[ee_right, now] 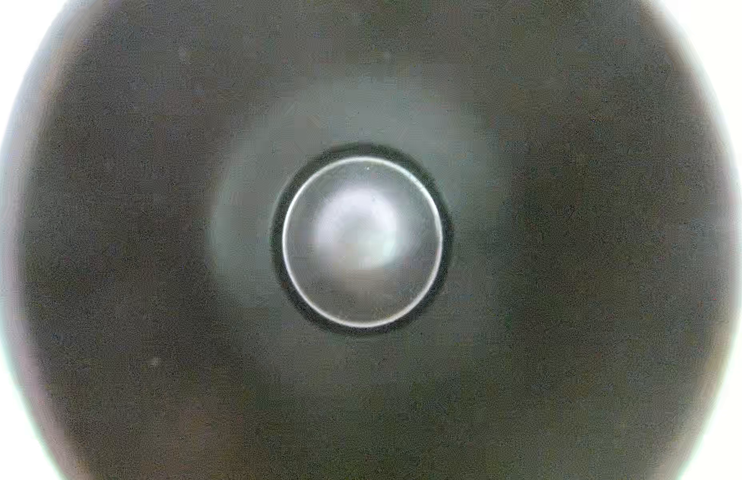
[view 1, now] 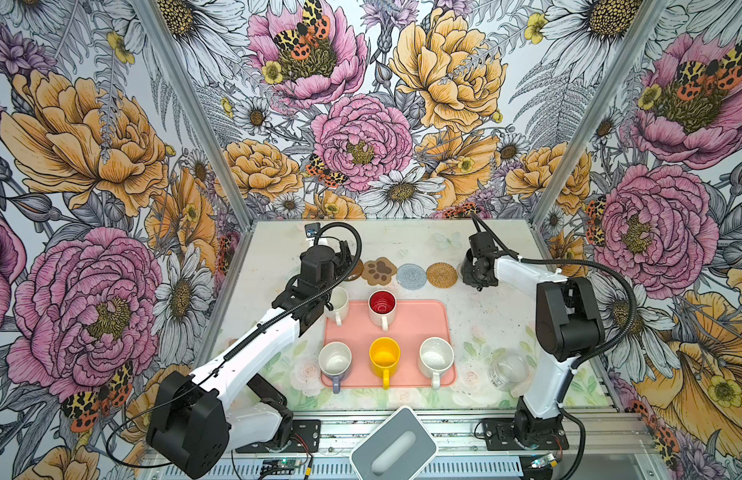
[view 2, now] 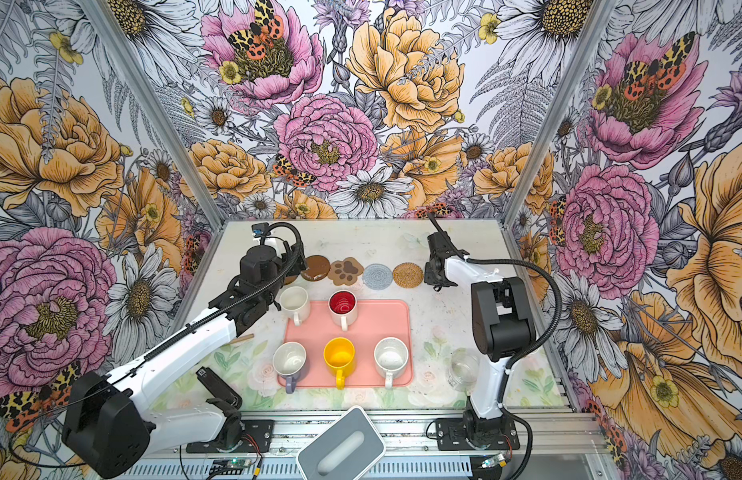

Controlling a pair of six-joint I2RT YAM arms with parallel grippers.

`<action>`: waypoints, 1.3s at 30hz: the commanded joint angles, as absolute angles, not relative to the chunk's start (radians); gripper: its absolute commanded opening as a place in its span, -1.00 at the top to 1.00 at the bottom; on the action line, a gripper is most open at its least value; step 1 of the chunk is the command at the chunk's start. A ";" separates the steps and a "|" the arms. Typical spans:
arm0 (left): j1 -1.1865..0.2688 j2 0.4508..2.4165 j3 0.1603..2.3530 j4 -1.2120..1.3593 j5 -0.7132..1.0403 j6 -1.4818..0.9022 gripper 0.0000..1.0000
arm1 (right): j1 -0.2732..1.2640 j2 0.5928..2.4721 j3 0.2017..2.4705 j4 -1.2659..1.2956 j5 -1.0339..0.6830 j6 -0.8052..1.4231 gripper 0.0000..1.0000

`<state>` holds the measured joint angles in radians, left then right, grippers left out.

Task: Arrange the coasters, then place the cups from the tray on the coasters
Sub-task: 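Lower the black mug onto the beaded coaster and open the right gripper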

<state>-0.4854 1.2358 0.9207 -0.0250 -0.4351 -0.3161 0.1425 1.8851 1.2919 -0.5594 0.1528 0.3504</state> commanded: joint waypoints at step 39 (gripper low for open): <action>-0.469 1.196 0.893 -0.018 -0.404 -0.336 -0.63 | 0.134 1.604 1.224 -0.660 0.158 0.394 -0.06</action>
<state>-0.4797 1.2228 0.9081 -0.0250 -0.4309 -0.3168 0.1379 1.6978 1.2198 -0.6582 0.1524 0.3710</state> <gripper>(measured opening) 0.813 0.526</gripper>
